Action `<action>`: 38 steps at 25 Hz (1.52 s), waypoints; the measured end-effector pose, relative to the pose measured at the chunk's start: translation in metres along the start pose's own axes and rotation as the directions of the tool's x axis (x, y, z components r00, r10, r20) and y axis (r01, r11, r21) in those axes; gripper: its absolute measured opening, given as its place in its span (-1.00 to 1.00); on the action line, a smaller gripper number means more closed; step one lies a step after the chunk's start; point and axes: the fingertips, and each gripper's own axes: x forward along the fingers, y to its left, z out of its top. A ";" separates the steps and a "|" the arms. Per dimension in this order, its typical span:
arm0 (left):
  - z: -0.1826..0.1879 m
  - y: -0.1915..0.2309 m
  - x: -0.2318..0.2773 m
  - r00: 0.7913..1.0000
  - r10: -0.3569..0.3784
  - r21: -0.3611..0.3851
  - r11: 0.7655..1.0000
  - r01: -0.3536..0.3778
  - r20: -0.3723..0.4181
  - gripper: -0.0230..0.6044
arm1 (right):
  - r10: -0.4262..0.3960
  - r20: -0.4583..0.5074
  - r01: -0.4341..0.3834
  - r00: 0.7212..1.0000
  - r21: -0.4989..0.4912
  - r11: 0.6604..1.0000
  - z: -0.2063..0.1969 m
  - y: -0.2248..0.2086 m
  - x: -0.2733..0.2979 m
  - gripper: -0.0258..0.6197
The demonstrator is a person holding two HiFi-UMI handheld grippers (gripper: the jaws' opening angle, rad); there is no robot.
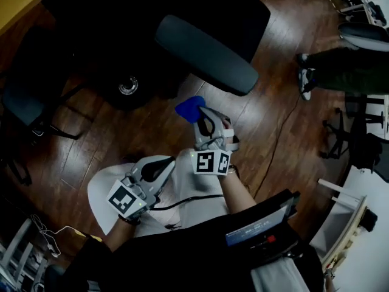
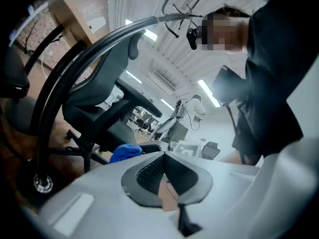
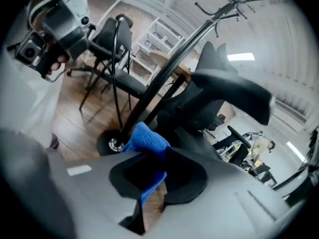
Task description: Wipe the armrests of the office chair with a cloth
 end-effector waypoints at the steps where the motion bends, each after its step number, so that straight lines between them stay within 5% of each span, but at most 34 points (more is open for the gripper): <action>1: 0.008 -0.032 -0.002 0.999 -0.005 -0.012 1.000 0.004 -0.038 -0.91 | 0.032 0.034 -0.033 0.999 0.030 0.999 0.010 -0.009 -0.021 -0.76; 5: 0.071 -0.127 0.016 0.988 -0.036 0.053 0.998 0.045 -0.152 -0.91 | 0.096 0.088 -0.108 0.992 0.142 0.984 0.054 -0.067 -0.105 -0.76; 11: 0.199 -0.214 0.111 0.988 0.038 0.067 0.997 -0.029 -0.148 -0.91 | 0.029 0.070 -0.046 0.997 0.264 0.963 0.082 -0.193 -0.252 -0.76; 16: 0.277 -0.250 0.164 0.998 0.060 0.058 0.997 -0.060 -0.002 -0.91 | -0.061 0.028 0.050 0.998 0.291 0.956 0.035 -0.267 -0.352 -0.76; 20: 0.311 -0.244 0.209 0.996 0.089 0.160 0.983 -0.090 0.017 -0.91 | -0.147 -0.010 0.144 0.989 0.277 0.950 -0.013 -0.341 -0.390 -0.75; 24: 0.360 -0.234 0.279 0.997 0.071 0.318 0.945 -0.074 0.020 -0.91 | -0.243 0.022 0.232 0.970 0.227 0.946 -0.026 -0.451 -0.367 -0.75; 27: 0.378 -0.226 0.339 0.999 0.015 0.481 0.876 0.010 -0.048 -0.91 | -0.292 0.166 0.229 0.942 0.319 0.920 0.013 -0.532 -0.327 -0.75; 30: 0.376 -0.218 0.393 0.994 -0.007 0.557 0.828 0.067 -0.109 -0.91 | -0.360 0.420 0.095 0.833 0.533 0.841 0.072 -0.607 -0.293 -0.75; 32: 0.374 -0.204 0.422 0.991 -0.017 0.543 0.835 0.085 -0.129 -0.91 | -0.352 0.512 0.018 0.784 0.549 0.836 0.095 -0.645 -0.267 -0.75; 35: 0.396 -0.169 0.466 0.996 0.033 0.497 0.867 0.009 -0.077 -0.91 | -0.229 0.567 -0.068 0.792 0.453 0.889 0.091 -0.685 -0.226 -0.75; 38: 0.438 -0.126 0.505 0.991 0.128 0.487 0.864 -0.128 0.033 -0.91 | -0.083 0.611 -0.173 0.787 0.347 0.922 0.068 -0.723 -0.182 -0.75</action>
